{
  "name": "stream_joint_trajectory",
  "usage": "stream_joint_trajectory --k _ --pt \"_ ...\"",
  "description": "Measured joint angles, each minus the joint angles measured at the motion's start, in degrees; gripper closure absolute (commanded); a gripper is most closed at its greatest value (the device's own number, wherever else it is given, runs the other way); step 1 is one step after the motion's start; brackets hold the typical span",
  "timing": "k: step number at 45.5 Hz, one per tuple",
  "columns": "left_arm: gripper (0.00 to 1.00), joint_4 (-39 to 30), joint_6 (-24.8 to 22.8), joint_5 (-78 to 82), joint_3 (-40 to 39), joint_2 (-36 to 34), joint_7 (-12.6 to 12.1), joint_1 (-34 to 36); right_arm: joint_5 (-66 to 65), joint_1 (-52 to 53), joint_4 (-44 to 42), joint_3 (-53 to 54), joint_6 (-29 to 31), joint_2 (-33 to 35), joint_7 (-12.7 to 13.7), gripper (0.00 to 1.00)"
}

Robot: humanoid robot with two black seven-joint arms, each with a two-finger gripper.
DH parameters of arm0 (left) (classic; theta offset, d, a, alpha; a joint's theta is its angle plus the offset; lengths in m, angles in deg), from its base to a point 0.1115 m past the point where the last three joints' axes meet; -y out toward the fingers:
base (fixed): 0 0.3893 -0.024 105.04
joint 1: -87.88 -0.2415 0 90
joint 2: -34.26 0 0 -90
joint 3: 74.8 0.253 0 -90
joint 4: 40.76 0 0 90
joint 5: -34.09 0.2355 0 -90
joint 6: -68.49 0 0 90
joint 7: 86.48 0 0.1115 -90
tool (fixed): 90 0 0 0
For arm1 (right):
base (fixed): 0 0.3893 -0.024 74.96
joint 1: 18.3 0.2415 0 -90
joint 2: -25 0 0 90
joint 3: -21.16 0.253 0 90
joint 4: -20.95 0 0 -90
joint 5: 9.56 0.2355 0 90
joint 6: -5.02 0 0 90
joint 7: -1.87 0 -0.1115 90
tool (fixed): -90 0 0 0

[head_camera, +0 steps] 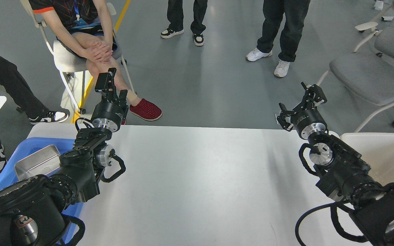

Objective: Tidy desktop

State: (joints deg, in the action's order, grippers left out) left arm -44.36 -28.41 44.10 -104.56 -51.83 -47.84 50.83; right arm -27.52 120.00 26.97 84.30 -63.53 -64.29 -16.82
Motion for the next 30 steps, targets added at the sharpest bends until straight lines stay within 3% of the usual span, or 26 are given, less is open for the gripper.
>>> stream_joint_trajectory --k 30 --pt "0.04 0.04 -0.02 0.03 -0.65 -0.56 0.68 -1.34 -0.41 -0.22 -1.00 -2.81 -3.28 -0.17 -0.74 0.00"
